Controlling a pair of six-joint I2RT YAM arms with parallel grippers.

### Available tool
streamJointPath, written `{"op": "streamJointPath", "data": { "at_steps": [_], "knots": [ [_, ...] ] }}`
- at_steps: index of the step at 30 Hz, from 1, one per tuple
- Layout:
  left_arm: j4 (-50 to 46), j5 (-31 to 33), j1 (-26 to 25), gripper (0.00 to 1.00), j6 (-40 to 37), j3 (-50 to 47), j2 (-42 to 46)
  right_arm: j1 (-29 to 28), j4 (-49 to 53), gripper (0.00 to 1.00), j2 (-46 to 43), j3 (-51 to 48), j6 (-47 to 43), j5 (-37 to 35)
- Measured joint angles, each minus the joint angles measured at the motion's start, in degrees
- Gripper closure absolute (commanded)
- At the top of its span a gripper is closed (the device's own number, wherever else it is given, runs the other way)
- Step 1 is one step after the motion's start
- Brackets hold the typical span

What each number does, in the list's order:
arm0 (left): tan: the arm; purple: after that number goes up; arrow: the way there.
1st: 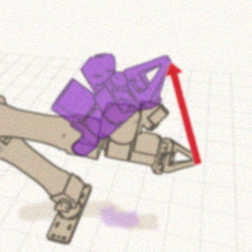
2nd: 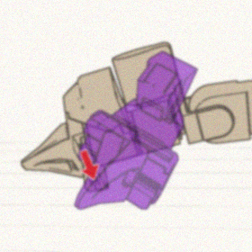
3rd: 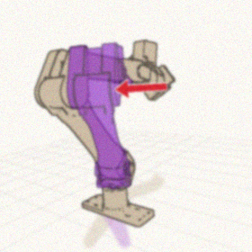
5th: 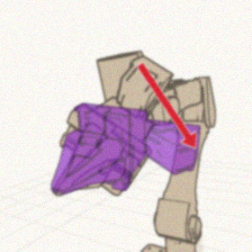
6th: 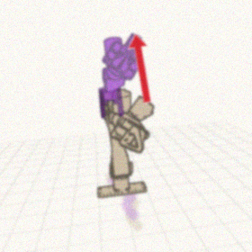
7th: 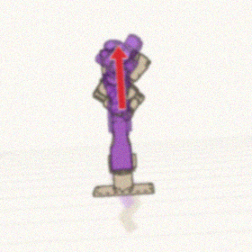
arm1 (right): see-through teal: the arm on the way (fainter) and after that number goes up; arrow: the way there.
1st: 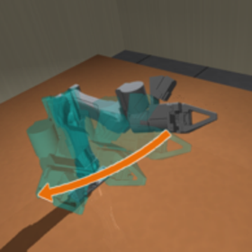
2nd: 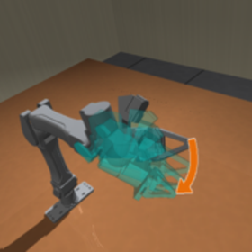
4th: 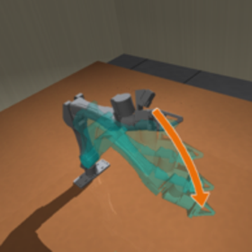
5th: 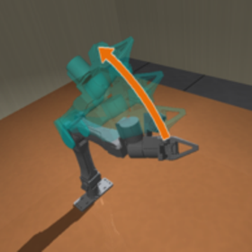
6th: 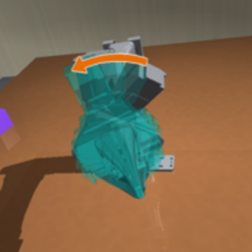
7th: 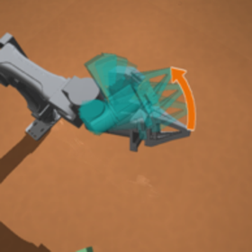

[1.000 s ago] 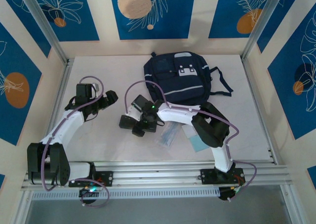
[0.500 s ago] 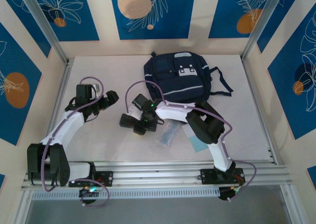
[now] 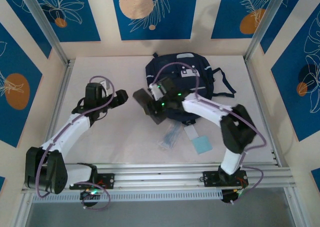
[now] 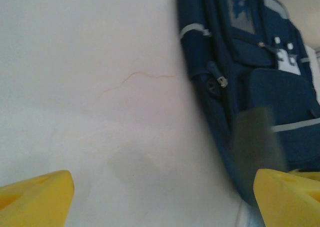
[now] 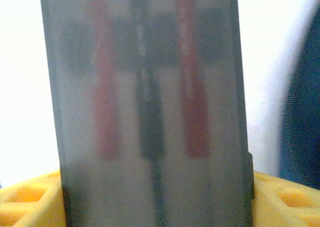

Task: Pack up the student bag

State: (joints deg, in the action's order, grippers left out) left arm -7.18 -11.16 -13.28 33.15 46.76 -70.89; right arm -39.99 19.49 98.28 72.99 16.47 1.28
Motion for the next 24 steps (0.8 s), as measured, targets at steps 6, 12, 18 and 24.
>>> {"op": "streamJointPath", "data": {
  "at_steps": [6,12,18,24],
  "knots": [
    [1.3,5.6,-10.7,0.14,-6.8,7.4,-3.8,10.5,-2.6,0.27,-12.2,-6.9,14.3,1.2],
    [1.9,8.3,-21.3,0.19,-15.2,17.0,-15.5,26.1,-0.6,0.26,-20.2,-16.5,21.0,-2.6],
    [-2.3,8.3,-28.0,0.2,-23.9,31.1,-31.5,40.1,0.9,0.25,-29.2,-22.7,23.3,-3.6],
    [-9.4,7.7,-31.8,0.19,-30.9,46.4,-45.0,50.1,2.4,0.25,-35.3,-25.6,23.2,-2.0]
  ]
}}
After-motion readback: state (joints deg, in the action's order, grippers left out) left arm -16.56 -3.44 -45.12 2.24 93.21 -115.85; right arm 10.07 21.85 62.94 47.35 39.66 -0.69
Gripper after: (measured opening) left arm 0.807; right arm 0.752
